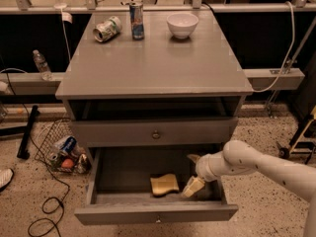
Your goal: Pick sponge from middle drawer and place on counter
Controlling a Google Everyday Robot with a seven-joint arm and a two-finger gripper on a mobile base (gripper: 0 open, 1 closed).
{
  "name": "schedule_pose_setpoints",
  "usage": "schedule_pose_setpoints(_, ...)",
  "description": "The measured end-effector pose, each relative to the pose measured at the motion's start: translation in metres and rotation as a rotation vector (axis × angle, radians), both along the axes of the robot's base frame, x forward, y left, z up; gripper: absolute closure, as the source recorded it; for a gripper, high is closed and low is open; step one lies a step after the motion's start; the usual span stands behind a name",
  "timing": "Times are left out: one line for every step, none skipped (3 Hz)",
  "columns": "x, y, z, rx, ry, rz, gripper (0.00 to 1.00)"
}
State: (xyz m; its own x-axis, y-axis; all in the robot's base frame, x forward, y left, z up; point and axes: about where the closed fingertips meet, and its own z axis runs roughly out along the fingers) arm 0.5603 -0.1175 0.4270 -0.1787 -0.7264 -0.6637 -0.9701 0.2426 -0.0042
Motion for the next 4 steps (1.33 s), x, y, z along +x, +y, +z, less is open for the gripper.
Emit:
schedule_pose_setpoints(0.005,0.008,-0.008,0.029,0.014,0.007,0.00)
schedule_pose_setpoints(0.004,0.024,-0.026,0.052,0.052,0.033,0.00)
schedule_pose_setpoints(0.003,0.034,-0.036,0.066,0.072,0.052,0.00)
schedule_pose_setpoints(0.003,0.042,-0.046,0.086,0.078,0.062,0.00)
